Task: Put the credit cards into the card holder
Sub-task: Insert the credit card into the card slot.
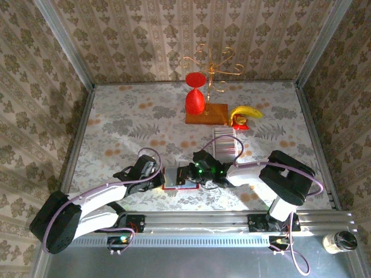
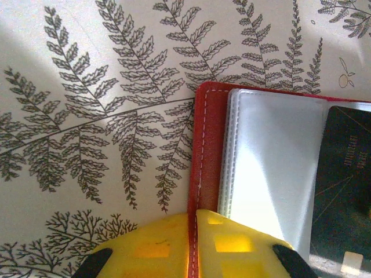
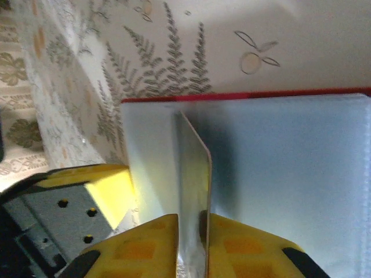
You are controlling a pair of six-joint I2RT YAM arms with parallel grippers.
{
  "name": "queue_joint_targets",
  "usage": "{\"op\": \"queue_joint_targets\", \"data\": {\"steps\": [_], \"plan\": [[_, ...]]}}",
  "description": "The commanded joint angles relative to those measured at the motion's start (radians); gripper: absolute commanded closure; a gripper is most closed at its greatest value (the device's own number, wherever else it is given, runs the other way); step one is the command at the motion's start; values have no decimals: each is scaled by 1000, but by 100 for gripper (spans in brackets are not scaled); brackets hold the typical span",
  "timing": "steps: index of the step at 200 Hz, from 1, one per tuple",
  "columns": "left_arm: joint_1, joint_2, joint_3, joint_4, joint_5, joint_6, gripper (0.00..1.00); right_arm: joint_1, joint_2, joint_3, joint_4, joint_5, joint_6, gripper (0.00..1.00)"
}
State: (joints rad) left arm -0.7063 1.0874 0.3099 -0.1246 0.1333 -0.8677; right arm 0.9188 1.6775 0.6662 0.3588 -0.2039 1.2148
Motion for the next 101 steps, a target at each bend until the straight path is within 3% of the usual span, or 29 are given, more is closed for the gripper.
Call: {"op": "queue_joint_targets", "data": {"steps": [1, 32, 101], "plan": [[-16, 34, -43, -21, -7, -5, 88, -6, -6, 29, -143, 23, -53, 76], [-16, 31, -45, -23, -8, -5, 88, -6, 5, 70, -222, 27, -97, 73], [-22, 41, -42, -17, -6, -8, 89, 5, 36, 132, -285, 13, -155, 79]]}}
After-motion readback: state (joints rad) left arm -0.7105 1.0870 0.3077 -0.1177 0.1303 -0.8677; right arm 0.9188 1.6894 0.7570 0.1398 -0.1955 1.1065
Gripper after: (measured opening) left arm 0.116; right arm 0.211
